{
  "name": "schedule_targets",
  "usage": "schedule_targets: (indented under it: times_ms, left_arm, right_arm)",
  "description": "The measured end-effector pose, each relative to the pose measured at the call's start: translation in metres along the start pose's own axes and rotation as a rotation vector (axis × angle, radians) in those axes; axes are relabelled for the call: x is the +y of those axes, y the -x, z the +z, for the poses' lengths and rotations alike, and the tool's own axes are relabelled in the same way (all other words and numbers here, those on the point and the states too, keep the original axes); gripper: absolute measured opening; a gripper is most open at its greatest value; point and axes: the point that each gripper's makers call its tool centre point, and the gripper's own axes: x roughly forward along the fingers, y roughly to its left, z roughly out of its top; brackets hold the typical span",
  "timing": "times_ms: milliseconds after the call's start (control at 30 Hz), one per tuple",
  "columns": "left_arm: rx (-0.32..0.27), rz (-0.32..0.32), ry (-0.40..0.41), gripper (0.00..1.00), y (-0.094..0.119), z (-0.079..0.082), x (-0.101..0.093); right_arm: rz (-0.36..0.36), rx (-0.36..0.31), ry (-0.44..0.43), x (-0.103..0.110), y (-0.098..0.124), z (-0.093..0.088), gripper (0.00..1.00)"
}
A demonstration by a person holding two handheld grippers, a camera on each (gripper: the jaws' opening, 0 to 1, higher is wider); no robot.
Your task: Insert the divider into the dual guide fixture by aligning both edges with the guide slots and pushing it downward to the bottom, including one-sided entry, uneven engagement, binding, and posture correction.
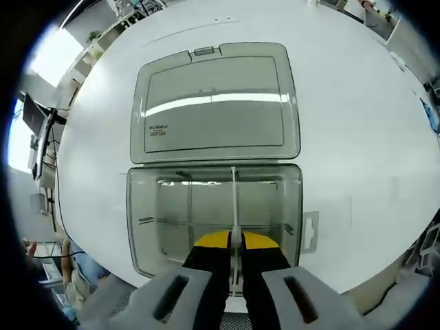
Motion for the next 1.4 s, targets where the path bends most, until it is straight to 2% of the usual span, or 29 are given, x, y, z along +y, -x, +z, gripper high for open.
schedule_targets:
  times_ms: [433,667,1133,1400]
  left_arm:
    - [0.001,-0.004,-0.003,0.4,-0.003,0.002,-0.001]
    - [0.002,-0.004,-0.003,0.4,-0.002,0.002,-0.003]
    - [0.002,-0.001,-0.004,0.4,-0.001,0.0,-0.005]
    - [0.003,-0.002,0.0,0.4,-0.004,-0.002,-0.004]
  right_arm:
    - [0.044,0.001,0.09,0.003,0.0,-0.004,0.02]
    - [0.066,-0.006,0.079,0.007,-0.001,-0.005,0.08]
    - [0.091,-0.07,0.098,0.008,0.017,0.004,0.13]
    - [0.115,-0.147,0.115,0.008,0.036,0.011,0.18]
